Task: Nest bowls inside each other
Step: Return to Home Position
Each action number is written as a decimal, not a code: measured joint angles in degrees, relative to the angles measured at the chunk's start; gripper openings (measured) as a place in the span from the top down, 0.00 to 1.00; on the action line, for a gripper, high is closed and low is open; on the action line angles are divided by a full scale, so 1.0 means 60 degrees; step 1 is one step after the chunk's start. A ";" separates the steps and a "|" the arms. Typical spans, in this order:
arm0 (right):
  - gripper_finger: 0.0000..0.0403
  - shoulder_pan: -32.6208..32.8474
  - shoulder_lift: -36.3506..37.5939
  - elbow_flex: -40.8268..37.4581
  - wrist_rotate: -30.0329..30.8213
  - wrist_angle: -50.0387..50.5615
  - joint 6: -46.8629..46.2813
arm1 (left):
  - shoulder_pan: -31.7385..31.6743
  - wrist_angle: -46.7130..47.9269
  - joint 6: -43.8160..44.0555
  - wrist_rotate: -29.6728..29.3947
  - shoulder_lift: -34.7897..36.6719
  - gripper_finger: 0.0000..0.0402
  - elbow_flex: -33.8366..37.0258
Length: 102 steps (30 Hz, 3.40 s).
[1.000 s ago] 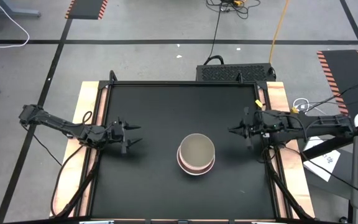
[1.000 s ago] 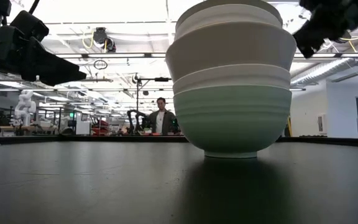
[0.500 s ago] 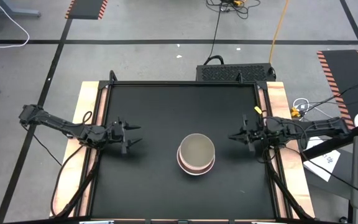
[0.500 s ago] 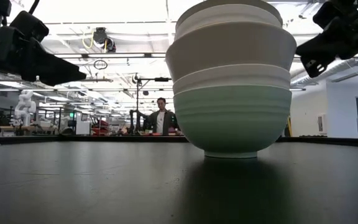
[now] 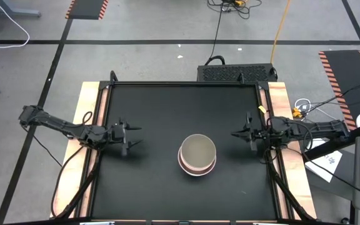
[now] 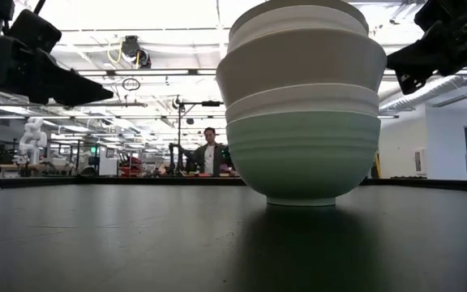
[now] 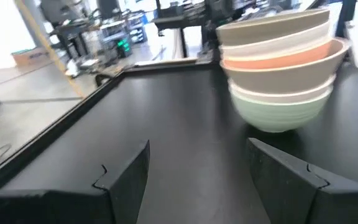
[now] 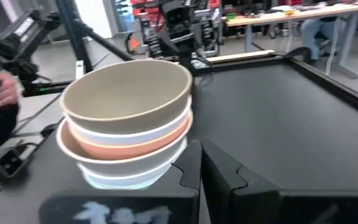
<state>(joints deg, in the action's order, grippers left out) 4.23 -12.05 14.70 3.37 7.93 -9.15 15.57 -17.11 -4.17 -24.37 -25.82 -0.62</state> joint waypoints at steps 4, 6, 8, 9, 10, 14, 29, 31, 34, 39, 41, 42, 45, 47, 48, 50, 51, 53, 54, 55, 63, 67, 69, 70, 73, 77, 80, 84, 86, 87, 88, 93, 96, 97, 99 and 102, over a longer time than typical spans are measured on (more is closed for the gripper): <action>1.00 -0.0440 0.0001 -0.0434 -0.0043 -0.0542 -0.0035 | -0.0475 -0.0108 -0.0355 0.0975 -0.0001 0.33 0.0000; 1.00 -0.0693 -0.0008 -0.0844 -0.0104 -0.1087 -0.0146 | -0.0863 -0.0109 -0.0470 0.1435 -0.0005 0.33 0.0000; 1.00 -0.0985 -0.0015 -0.1306 -0.0224 -0.1674 -0.0308 | -0.1335 -0.0108 -0.0490 0.1996 -0.0009 0.33 0.0000; 1.00 -0.1156 -0.0018 -0.1516 -0.0454 -0.1906 -0.0342 | -0.1601 -0.0111 -0.0496 0.2358 -0.0005 0.33 0.0000; 1.00 -0.1323 -0.0022 -0.1730 -0.0725 -0.2227 -0.0364 | -0.1858 -0.0111 -0.0514 0.2729 -0.0005 0.33 0.0000; 1.00 -0.1967 -0.0001 -0.2158 -0.1348 -0.3111 -0.0327 | -0.2957 -0.0136 -0.0571 0.4101 -0.0005 0.33 0.0000; 1.00 -0.3631 -0.0477 -0.2211 -0.3126 -0.2976 0.0215 | -0.6150 0.0268 -0.0554 0.6675 -0.0009 0.33 0.0000; 1.00 -0.3647 -0.0549 -0.2211 -0.3216 -0.2983 0.0250 | -0.6341 0.0481 -0.0458 0.6755 -0.0005 0.33 0.0000; 1.00 -0.3647 -0.0625 -0.2219 -0.3273 -0.2979 0.0322 | -0.6511 0.1035 -0.0505 0.6767 -0.0009 0.33 0.0000; 1.00 -0.3647 -0.0752 -0.2222 -0.3328 -0.2950 0.0401 | -0.6739 0.1470 -0.0574 0.6756 -0.0009 0.33 0.0002; 1.00 -0.3647 -0.0812 -0.2222 -0.3328 -0.2892 0.0415 | -0.6817 0.1472 -0.0573 0.6760 -0.0009 0.33 0.0001; 1.00 -0.3647 -0.0841 -0.2222 -0.3328 -0.2814 0.0415 | -0.6849 0.1469 -0.0574 0.6756 -0.0005 0.33 0.0000; 1.00 -0.3647 -0.0912 -0.2229 -0.3328 -0.2778 0.0414 | -0.6914 0.1383 -0.0560 0.6756 -0.0009 0.33 0.0003; 1.00 -0.3647 -0.0907 -0.2229 -0.3332 -0.3069 0.0400 | -0.6937 0.1129 -0.0497 0.6753 -0.0009 0.33 0.0000; 1.00 -0.3647 -0.0907 -0.2229 -0.3359 -0.3327 0.0387 | -0.6939 0.0959 -0.0469 0.6763 -0.0009 0.33 0.0001; 1.00 -0.3647 -0.0903 -0.2172 -0.3525 -0.3760 0.0267 | -0.6931 0.0469 -0.0352 0.6897 -0.0009 0.33 0.0000; 1.00 -0.3647 -0.0903 -0.2072 -0.3672 -0.3844 0.0205 | -0.6931 0.0237 -0.0242 0.7001 -0.0009 0.33 0.0000; 1.00 -0.3647 -0.0905 -0.1868 -0.3932 -0.3755 0.0151 | -0.6931 -0.0199 -0.0068 0.7132 -0.0005 0.33 0.0004; 1.00 -0.3647 -0.0909 -0.1808 -0.4075 -0.3662 0.0145 | -0.6931 -0.0332 -0.0029 0.7164 -0.0005 0.33 0.0004; 1.00 -0.3643 -0.0911 -0.1710 -0.4115 -0.3592 0.0144 | -0.6931 -0.0418 -0.0026 0.7214 -0.0005 0.33 0.0004; 1.00 -0.3644 -0.0937 -0.0649 -0.4115 -0.2659 0.0518 | -0.6931 0.0097 0.0030 0.7621 -0.0009 0.33 -0.0725; 1.00 -0.3643 -0.1049 -0.0094 -0.4074 -0.1873 0.0750 | -0.6931 0.1243 -0.0174 0.7644 -0.0009 0.33 -0.1533; 1.00 -0.3647 -0.1075 0.0031 -0.4051 -0.1835 0.0739 | -0.6931 0.1792 -0.0246 0.7609 -0.0009 0.33 -0.1910; 1.00 -0.3647 -0.1071 0.0086 -0.3948 -0.1794 0.0731 | -0.6931 0.2038 -0.0269 0.7594 -0.0009 0.33 -0.2090; 1.00 -0.3647 -0.0953 0.0221 -0.3392 -0.1354 0.0841 | -0.6931 0.2437 -0.0333 0.7573 0.0074 0.33 -0.2409; 1.00 -0.3649 -0.0464 0.0226 -0.3296 -0.0620 0.0948 | -0.6931 0.3005 -0.0450 0.7350 0.0798 0.33 -0.2405; 1.00 -0.3647 0.0153 0.0229 -0.3422 -0.0144 0.0866 | -0.6931 0.3795 -0.0458 0.7292 0.1720 0.33 -0.2250; 1.00 -0.3647 0.1037 0.0237 -0.3589 0.0376 0.0631 | -0.6931 0.4092 -0.0218 0.7030 0.2996 0.33 -0.1933; 1.00 -0.3644 0.1303 0.0237 -0.3599 0.0554 0.0602 | -0.6931 0.4117 -0.0052 0.6763 0.3460 0.33 -0.1733; 1.00 -0.3643 0.1372 0.0237 -0.3595 0.0593 0.0565 | -0.6931 0.4153 -0.0033 0.6742 0.3614 0.33 -0.1685; 1.00 -0.3646 0.1425 0.0237 -0.3594 0.0588 0.0511 | -0.6931 0.4197 -0.0010 0.6745 0.3733 0.33 -0.1649; 1.00 -0.3643 0.1728 0.0187 -0.3590 0.0508 0.0236 | -0.6931 0.4727 0.0049 0.6800 0.4017 0.33 -0.1599; 1.00 -0.3646 0.2003 -0.0014 -0.3590 0.0482 0.0164 | -0.6931 0.4972 0.0054 0.6800 0.4219 0.33 -0.1592; 1.00 -0.3643 0.1998 -0.0090 -0.3591 0.0398 0.0146 | -0.6929 0.5037 0.0056 0.6804 0.4275 0.33 -0.1592; 1.00 -0.3645 0.1987 -0.0317 -0.3586 0.0151 0.0131 | -0.6923 0.5102 0.0045 0.6804 0.4279 0.33 -0.1592; 1.00 -0.3632 0.1992 -0.0906 -0.3587 -0.0783 -0.0040 | -0.6857 0.5171 0.0038 0.6807 0.4279 0.33 -0.1592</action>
<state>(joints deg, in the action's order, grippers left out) -17.56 -0.10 9.26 -18.16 3.23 -9.39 -25.58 13.92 -3.95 16.47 -0.14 -10.17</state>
